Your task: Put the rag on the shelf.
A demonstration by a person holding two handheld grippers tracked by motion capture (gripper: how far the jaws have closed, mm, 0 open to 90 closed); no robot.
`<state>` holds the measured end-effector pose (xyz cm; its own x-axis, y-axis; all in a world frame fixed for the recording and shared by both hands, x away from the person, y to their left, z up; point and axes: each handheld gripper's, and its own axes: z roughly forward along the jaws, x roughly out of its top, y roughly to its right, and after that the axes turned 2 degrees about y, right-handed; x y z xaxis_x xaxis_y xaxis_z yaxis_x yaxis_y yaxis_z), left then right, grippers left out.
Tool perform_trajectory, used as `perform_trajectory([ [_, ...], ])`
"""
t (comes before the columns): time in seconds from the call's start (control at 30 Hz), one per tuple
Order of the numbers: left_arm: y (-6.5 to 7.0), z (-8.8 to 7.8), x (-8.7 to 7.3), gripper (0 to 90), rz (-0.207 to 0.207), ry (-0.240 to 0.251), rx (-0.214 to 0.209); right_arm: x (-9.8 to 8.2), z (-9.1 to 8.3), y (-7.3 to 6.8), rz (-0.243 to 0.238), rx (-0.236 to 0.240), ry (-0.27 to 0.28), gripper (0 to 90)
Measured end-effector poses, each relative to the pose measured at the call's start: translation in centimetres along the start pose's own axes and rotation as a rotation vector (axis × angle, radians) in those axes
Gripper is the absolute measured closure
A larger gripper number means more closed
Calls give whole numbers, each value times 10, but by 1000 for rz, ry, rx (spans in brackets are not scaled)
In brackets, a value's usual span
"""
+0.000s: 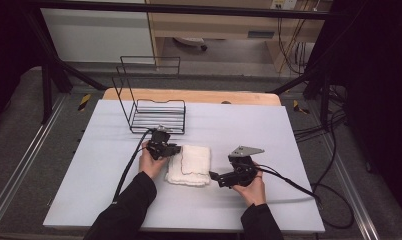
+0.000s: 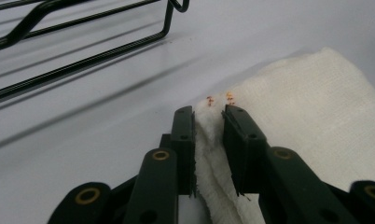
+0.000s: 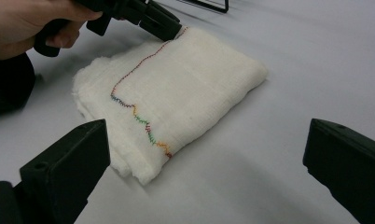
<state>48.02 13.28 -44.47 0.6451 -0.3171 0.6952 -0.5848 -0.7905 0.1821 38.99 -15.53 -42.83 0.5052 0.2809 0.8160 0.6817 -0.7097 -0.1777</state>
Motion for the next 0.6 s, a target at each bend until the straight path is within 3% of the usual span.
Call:
perform_trajectory([
  [0.47, 4, 1, -2, 787, 40, 9, 17, 9, 11, 11, 45, -26, 39, 35],
  [0.6, 2, 2, -2, 790, 29, 6, 0, 12, 19, 15, 88, -29, 55, 52],
])
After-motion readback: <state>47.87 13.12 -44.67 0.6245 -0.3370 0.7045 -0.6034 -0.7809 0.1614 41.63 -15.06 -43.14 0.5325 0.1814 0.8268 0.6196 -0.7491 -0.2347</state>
